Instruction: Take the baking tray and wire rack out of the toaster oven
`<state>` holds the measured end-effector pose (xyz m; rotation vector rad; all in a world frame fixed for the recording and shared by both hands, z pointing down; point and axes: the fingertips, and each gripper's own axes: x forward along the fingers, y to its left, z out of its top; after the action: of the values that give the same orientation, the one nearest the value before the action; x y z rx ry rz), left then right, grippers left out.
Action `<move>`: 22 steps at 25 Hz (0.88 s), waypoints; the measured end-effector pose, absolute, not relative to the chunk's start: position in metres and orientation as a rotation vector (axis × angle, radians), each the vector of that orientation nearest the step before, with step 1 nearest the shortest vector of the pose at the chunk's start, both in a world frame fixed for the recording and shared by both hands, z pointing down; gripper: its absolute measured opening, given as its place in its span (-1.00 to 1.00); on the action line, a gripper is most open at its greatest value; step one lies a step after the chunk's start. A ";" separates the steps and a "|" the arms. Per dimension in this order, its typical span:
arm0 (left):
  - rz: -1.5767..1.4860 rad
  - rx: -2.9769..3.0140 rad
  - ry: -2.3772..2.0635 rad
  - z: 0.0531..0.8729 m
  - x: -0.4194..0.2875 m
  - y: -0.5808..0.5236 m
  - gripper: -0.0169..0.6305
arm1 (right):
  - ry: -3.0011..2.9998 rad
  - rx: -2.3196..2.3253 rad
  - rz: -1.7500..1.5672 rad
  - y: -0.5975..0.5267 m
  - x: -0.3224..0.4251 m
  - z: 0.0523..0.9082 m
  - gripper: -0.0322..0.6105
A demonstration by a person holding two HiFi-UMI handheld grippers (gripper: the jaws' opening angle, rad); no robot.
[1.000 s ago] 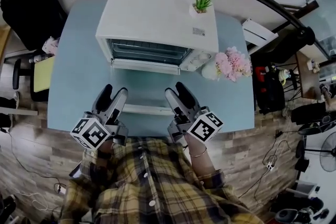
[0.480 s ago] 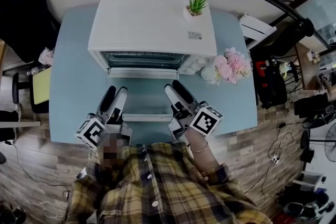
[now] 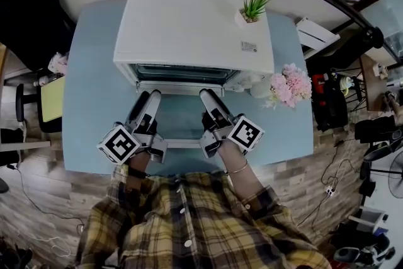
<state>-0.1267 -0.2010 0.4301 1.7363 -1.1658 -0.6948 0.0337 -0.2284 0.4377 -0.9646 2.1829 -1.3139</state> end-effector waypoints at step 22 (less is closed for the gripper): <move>-0.780 1.555 -1.117 0.489 -0.113 -0.291 -0.22 | 1.831 -0.999 -1.486 -0.301 0.009 0.491 -0.36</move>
<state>-0.1130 -0.2908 0.4886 1.5548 -1.1173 -0.7799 0.0085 -0.3015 0.4905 -0.9988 1.8309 -1.4863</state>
